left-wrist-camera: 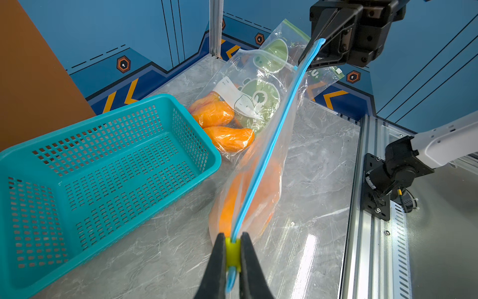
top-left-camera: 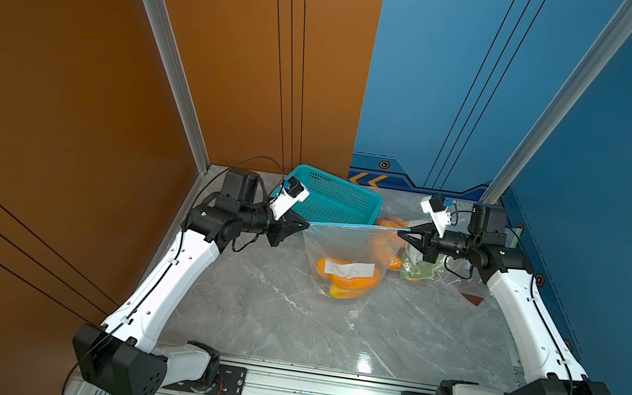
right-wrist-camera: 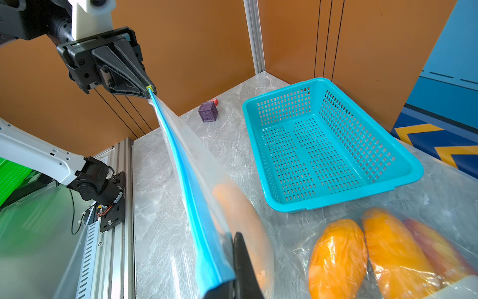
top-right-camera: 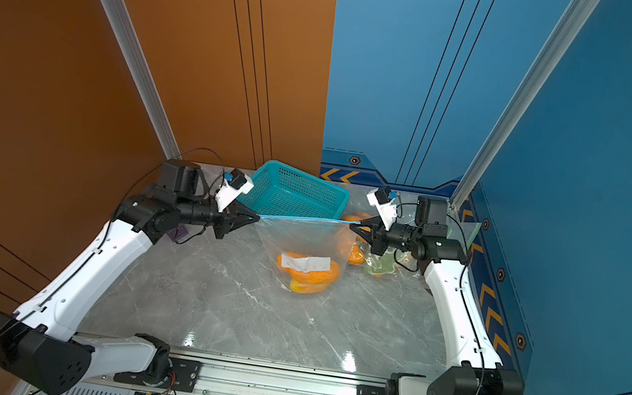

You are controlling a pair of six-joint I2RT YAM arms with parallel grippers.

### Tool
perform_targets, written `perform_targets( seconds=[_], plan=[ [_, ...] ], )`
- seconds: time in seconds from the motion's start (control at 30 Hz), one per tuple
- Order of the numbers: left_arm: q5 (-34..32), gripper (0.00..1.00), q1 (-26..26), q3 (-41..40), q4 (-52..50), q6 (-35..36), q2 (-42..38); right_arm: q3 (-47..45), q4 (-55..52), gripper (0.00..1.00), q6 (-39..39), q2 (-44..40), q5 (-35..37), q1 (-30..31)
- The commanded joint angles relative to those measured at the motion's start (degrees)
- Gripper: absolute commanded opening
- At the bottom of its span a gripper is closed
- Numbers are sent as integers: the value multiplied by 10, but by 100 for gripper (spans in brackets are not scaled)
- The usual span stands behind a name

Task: Place the mango in a zip-top bag and seal the zipper
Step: Zip the zipper on the zipper food storage bag, then place the zipper food storage bag at the center of the board.

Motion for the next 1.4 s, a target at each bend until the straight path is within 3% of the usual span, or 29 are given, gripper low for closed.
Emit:
perform_targets(
  seconds=[0.0,0.2,0.37,0.4,0.5,0.57,0.67,0.7,0.93,1.27,1.3,1.33,1.37],
  plan=[
    [-43,4,41,-8,-33,8,-22,-8,-7,0,10,-16,52,-31],
    [-20,4,43,7,-33,-4,-11,-10,-3,0,31,-21,68,-26],
    [-66,1,13,40,-32,-30,4,-20,13,0,109,-50,199,10],
    [-77,0,7,46,-32,-36,9,-17,-6,5,113,-52,208,16],
    [-78,0,-4,55,-31,-29,19,-6,-67,52,98,-54,229,43],
    [-71,0,-10,54,-30,-14,23,9,-103,67,71,-55,239,67],
    [-61,0,-15,55,-30,9,24,39,-128,79,34,-64,255,100],
    [-55,0,-16,55,-30,17,24,51,-128,88,27,-67,269,106],
    [-23,0,-26,58,-30,60,16,125,-132,98,-5,-12,301,101],
    [-39,0,-27,64,-30,39,19,185,-201,98,-70,114,161,106],
    [-47,0,-27,64,-30,30,18,187,-200,94,-69,121,149,107],
    [-56,0,-27,64,-30,22,16,188,-200,83,-66,126,145,110],
    [-66,0,-27,64,-30,10,13,195,-200,51,-59,132,149,114]
  ],
)
